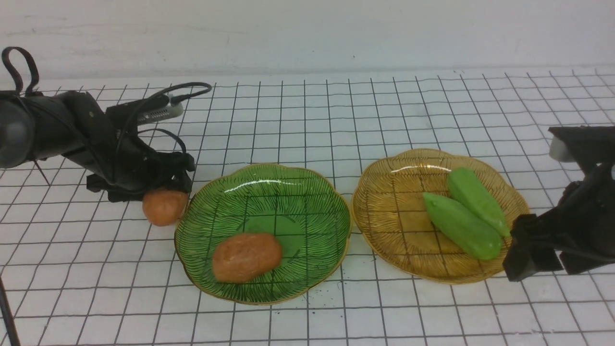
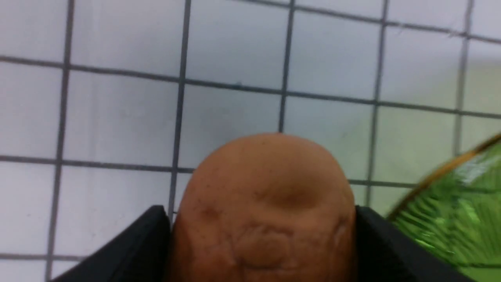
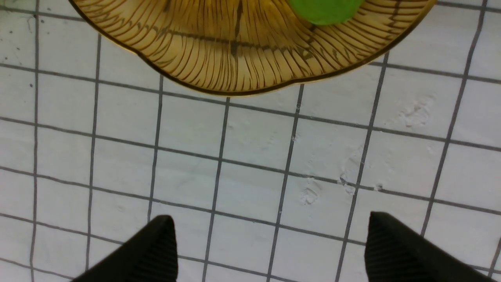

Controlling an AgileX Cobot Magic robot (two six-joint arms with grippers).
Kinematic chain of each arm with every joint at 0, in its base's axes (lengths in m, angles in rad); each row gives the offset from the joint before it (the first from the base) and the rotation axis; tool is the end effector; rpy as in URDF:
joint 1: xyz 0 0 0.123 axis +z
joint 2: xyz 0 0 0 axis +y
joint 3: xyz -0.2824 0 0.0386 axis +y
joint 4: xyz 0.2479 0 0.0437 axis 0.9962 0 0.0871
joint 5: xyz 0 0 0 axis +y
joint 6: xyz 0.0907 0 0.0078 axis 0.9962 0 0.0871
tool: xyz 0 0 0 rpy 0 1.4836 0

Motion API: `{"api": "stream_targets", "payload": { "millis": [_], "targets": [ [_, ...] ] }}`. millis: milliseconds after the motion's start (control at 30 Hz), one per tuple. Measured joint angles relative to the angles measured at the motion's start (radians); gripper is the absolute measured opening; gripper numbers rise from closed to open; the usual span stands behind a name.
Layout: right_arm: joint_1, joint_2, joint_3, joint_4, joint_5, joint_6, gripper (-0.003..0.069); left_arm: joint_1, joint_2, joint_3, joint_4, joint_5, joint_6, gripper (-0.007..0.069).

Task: Put different types of vegetables on the plate.
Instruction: 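Put the potatoes from the left side into the left plate with the left gripper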

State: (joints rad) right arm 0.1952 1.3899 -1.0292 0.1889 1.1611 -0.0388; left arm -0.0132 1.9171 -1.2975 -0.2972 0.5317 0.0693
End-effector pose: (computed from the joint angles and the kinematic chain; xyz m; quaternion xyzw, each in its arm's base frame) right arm 0.2394 0.0633 0.2724 -0.0846 0.9901 0.0939 0.0606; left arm 0.4042 -0.0189 0.1892 -0.0652 0.9609 -0.0977 0.2507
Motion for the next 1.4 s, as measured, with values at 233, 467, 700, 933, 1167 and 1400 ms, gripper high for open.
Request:
{"api": "stream_targets", "payload": {
  "millis": [233,467,700,933,1167,1400],
  "targets": [
    [0.000,0.000,0.000,0.000,-0.021,0.000,0.0586,-0.030,-0.168,0.000,-0.024,0.137,0.000,0.0517],
    [0.000,0.000,0.000,0.025,-0.053,-0.023,0.0575,-0.154,-0.168,0.008,-0.051,0.224,0.003,0.0517],
    [0.000,-0.047,0.000,0.091,-0.039,-0.132,0.0392,-0.167,-0.065,0.008,-0.048,0.247,0.003,0.0517],
    [0.000,-0.220,0.000,0.123,-0.008,-0.175,0.0106,-0.167,-0.061,0.008,-0.048,0.247,0.003,0.0524],
    [0.000,-0.515,0.089,0.112,-0.086,-0.184,-0.0012,-0.167,-0.061,0.008,-0.048,0.251,0.003,0.0538],
    [0.000,-0.794,0.316,0.101,-0.262,-0.197,-0.0014,-0.167,-0.061,-0.017,-0.048,0.255,0.003,0.0552]
  ]
}}
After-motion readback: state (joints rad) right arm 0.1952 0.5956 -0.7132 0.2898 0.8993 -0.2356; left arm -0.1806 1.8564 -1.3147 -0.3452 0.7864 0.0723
